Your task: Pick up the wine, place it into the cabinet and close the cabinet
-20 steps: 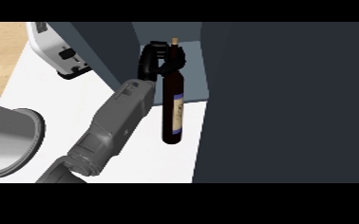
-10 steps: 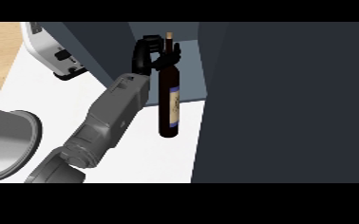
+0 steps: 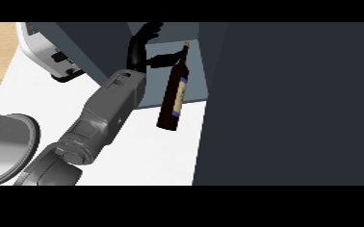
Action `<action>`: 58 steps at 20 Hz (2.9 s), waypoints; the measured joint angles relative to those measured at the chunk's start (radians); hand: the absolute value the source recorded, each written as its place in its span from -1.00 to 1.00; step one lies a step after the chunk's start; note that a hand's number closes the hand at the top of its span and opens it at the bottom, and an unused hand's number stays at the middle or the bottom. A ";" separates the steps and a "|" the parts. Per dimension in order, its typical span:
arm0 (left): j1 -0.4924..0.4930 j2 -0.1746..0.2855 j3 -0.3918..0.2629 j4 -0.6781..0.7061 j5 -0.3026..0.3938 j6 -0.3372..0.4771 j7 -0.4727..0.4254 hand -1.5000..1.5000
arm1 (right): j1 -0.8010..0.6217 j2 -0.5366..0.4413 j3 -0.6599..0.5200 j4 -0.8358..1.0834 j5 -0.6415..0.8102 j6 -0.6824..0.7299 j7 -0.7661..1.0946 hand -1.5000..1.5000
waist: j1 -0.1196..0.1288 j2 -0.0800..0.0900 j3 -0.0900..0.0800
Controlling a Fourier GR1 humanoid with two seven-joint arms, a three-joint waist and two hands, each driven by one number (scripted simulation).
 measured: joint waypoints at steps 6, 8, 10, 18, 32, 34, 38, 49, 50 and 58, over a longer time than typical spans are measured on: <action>-0.028 0.020 0.016 0.009 0.007 -0.018 -0.001 -1.00 | 0.016 -0.001 0.002 0.000 -0.004 0.015 -0.027 -1.00 | -0.005 0.001 -0.001; -0.034 0.023 0.025 0.000 0.014 -0.056 -0.008 -1.00 | 0.022 -0.003 -0.001 0.000 -0.004 0.019 -0.033 -1.00 | -0.004 0.000 -0.001; -0.039 0.019 0.037 -0.011 0.024 -0.086 -0.023 1.00 | 0.025 -0.001 0.000 0.001 -0.005 0.021 -0.038 -1.00 | 0.001 -0.001 -0.001; -0.053 -0.011 0.098 -0.061 0.077 -0.230 -0.083 1.00 | 0.040 -0.012 -0.013 -0.004 -0.007 0.026 -0.038 -1.00 | 0.022 -0.011 -0.001; -0.066 -0.052 0.102 -0.111 0.097 -0.348 -0.049 -1.00 | 0.099 -0.032 -0.037 -0.017 -0.009 0.015 -0.031 -1.00 | 0.070 -0.034 0.001; -0.056 -0.054 0.098 -0.129 0.103 -0.348 -0.042 -1.00 | 0.107 -0.032 -0.039 -0.019 -0.009 0.008 -0.033 -1.00 | 0.077 -0.037 0.001; -0.014 -0.056 0.069 -0.186 0.124 -0.372 -0.027 -1.00 | 0.108 -0.036 -0.057 -0.021 -0.009 0.000 -0.024 -1.00 | 0.087 -0.043 0.001; 0.247 -0.057 -0.091 -0.485 0.215 -0.421 0.016 -1.00 | 0.116 -0.041 -0.076 -0.020 -0.008 -0.016 -0.006 -1.00 | 0.120 -0.055 0.001; 0.269 -0.057 -0.102 -0.518 0.222 -0.419 0.025 -1.00 | 0.124 -0.043 -0.079 -0.020 -0.008 -0.015 -0.013 -1.00 | 0.121 -0.055 0.001; 0.518 -0.043 -0.209 -0.809 0.214 -0.366 0.087 -1.00 | 0.129 -0.051 -0.091 -0.023 -0.006 -0.030 -0.010 -1.00 | 0.138 -0.057 0.001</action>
